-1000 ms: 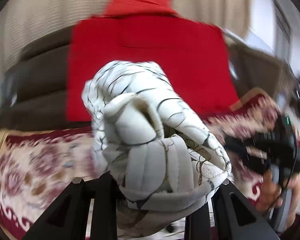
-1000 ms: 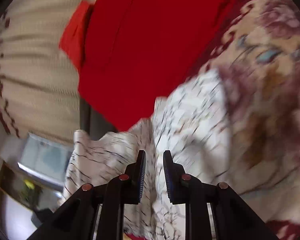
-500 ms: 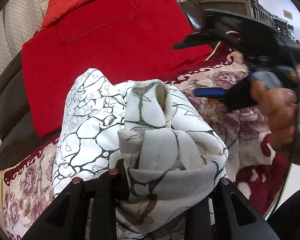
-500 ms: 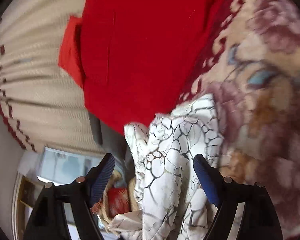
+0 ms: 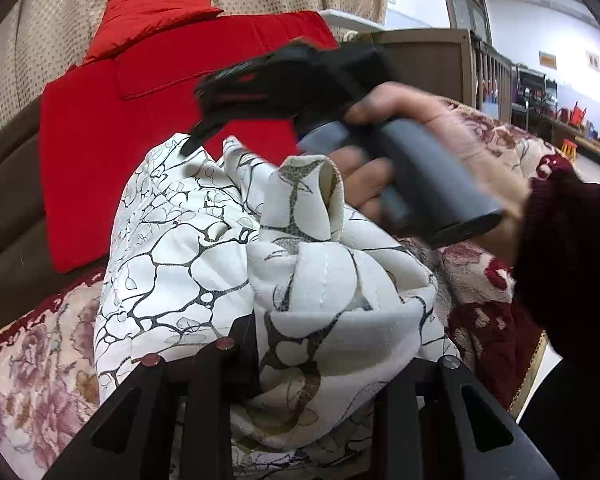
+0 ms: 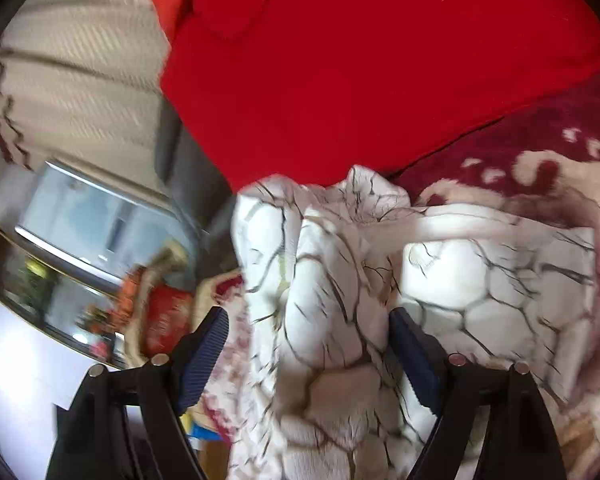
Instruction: Fold large clothes
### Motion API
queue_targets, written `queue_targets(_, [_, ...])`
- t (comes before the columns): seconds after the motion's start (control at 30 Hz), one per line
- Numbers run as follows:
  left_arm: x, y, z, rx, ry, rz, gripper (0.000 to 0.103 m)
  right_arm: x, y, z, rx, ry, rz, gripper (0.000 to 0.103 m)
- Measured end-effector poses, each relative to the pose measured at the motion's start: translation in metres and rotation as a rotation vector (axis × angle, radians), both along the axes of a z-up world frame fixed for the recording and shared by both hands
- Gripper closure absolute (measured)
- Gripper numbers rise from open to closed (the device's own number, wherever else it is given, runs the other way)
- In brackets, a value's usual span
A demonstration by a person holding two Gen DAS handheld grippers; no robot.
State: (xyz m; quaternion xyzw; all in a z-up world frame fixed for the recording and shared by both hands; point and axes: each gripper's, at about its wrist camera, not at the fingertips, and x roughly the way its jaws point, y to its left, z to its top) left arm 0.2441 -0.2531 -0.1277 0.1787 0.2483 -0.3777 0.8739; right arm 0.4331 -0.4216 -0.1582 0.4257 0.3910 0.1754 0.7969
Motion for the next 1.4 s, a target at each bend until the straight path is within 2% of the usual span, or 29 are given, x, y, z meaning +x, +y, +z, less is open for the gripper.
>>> queue_targets(0.07, [0.001, 0.003, -0.001, -0.021, 0.007, -0.007, 0.074, 0.007, 0.014, 0.002, -0.078, -0.021, 0.003, 0.021])
queue_targets(0.1, [0.001, 0.005, -0.001, -0.028, 0.009, -0.011, 0.074, 0.009, 0.02, 0.001, -0.112, -0.023, 0.016, 0.047])
queue_targets(0.13, [0.001, 0.006, 0.0, -0.037, 0.01, -0.013, 0.074, 0.012, 0.026, 0.001, -0.15, -0.014, 0.039, 0.082])
queue_targets(0.2, [0.003, 0.007, 0.004, -0.052, 0.026, -0.021, 0.074, 0.012, 0.032, 0.005, -0.201, -0.018, 0.04, 0.09])
queue_targets(0.3, [0.006, 0.004, 0.012, -0.072, 0.04, -0.046, 0.074, -0.001, 0.026, 0.023, -0.239, -0.058, -0.011, 0.094])
queue_targets(0.37, [0.003, -0.002, 0.018, -0.085, 0.039, -0.068, 0.074, -0.013, 0.01, 0.033, -0.242, -0.079, -0.063, 0.095])
queue_targets(0.43, [0.002, -0.011, 0.017, -0.075, 0.044, -0.081, 0.074, -0.019, -0.005, 0.029, -0.24, -0.057, -0.09, 0.095])
queue_targets(0.5, [0.002, -0.023, 0.008, -0.04, 0.037, -0.09, 0.074, -0.017, -0.019, 0.013, -0.286, 0.01, -0.129, 0.095])
queue_targets(0.53, [0.001, -0.028, 0.0, -0.019, 0.035, -0.099, 0.074, -0.011, -0.023, -0.004, -0.293, 0.066, -0.111, 0.096])
queue_targets(0.57, [0.0, -0.03, -0.003, -0.006, 0.026, -0.099, 0.074, -0.009, -0.028, -0.021, -0.262, 0.1, -0.096, 0.096])
queue_targets(0.63, [-0.003, -0.031, -0.002, 0.008, 0.014, -0.096, 0.074, -0.01, -0.037, -0.036, -0.182, 0.091, -0.101, 0.095])
queue_targets(0.73, [-0.002, -0.025, 0.014, 0.026, 0.065, -0.109, 0.07, -0.011, -0.032, -0.03, -0.245, 0.069, -0.103, 0.095])
queue_targets(0.8, [-0.005, -0.009, 0.03, 0.004, 0.103, -0.135, 0.064, -0.014, -0.032, -0.032, -0.228, 0.052, -0.115, 0.094])
queue_targets(0.87, [-0.011, 0.015, 0.046, -0.052, 0.106, -0.146, 0.044, -0.019, -0.038, -0.036, -0.166, 0.034, -0.13, 0.092])
queue_targets(0.9, [-0.013, 0.028, 0.053, -0.084, 0.1, -0.143, 0.038, -0.024, -0.042, -0.038, -0.13, 0.028, -0.136, 0.088])
queue_targets(0.93, [-0.013, 0.05, 0.061, -0.143, 0.092, -0.128, 0.029, -0.03, -0.046, -0.038, -0.107, 0.027, -0.143, 0.084])
queue_targets(1.0, [-0.007, 0.083, 0.072, -0.234, 0.081, -0.075, 0.024, -0.041, -0.05, -0.028, -0.117, 0.041, -0.147, 0.075])
queue_targets(1.07, [0.008, 0.102, 0.07, -0.261, 0.078, 0.018, 0.023, -0.058, -0.056, -0.018, -0.172, 0.066, -0.175, 0.064])
queue_targets(1.13, [0.033, 0.116, 0.058, -0.281, 0.13, 0.136, 0.023, -0.079, -0.062, 0.002, -0.227, 0.057, -0.24, 0.052])
queue_targets(1.2, [0.053, 0.127, 0.037, -0.304, 0.2, 0.223, 0.023, -0.1, -0.055, 0.031, -0.31, -0.02, -0.286, 0.052])
queue_targets(1.3, [0.066, 0.117, 0.008, -0.219, 0.282, 0.26, 0.024, -0.139, -0.028, 0.076, -0.377, -0.192, -0.238, 0.052])
queue_targets(1.4, [0.062, 0.108, 0.004, -0.215, 0.263, 0.261, 0.024, -0.16, 0.026, 0.104, -0.495, -0.255, -0.154, 0.053])
